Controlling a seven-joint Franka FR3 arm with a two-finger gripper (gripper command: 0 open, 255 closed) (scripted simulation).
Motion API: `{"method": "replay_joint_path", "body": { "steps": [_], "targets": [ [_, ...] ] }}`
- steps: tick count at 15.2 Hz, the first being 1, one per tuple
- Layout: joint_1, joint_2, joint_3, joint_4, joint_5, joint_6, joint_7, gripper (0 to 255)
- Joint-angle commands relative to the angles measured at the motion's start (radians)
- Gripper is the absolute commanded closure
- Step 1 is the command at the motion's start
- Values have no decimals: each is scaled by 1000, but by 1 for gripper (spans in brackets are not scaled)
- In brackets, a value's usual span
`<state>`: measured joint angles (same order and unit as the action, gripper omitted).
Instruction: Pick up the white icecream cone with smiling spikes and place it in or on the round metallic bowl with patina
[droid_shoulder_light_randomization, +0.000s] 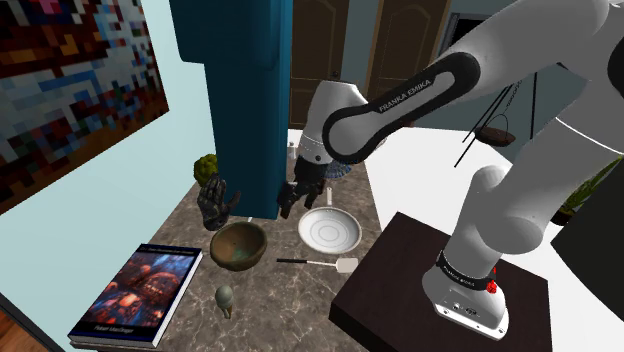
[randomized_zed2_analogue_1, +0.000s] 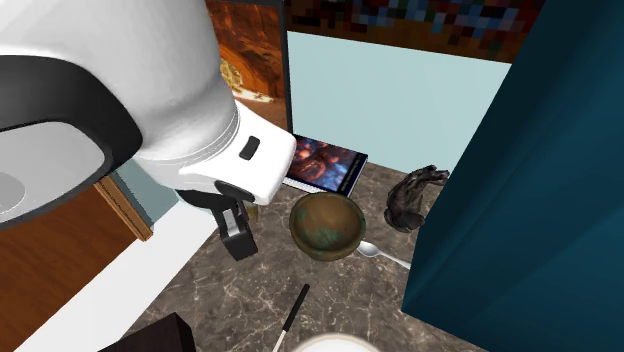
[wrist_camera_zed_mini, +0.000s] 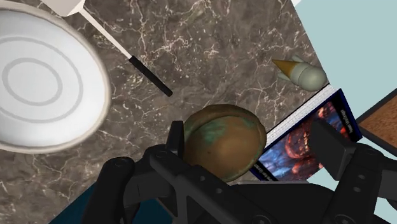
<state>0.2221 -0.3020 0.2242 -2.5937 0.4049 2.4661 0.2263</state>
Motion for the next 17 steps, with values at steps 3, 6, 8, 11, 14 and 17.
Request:
{"method": "replay_joint_path", "body": {
  "steps": [3, 6, 8, 11, 14, 17],
  "targets": [
    [33, 146, 43, 37, 34, 131, 15, 0],
    [54, 263, 71, 83, 41, 218, 32, 0],
    [69, 342, 86, 120, 36, 271, 47, 0],
    [95, 461, 99, 184, 14, 342, 79, 0],
    [132, 577, 97, 258, -19, 399, 117, 0],
    [179, 690, 83, 342, -51, 443, 153, 0]
  ]
}}
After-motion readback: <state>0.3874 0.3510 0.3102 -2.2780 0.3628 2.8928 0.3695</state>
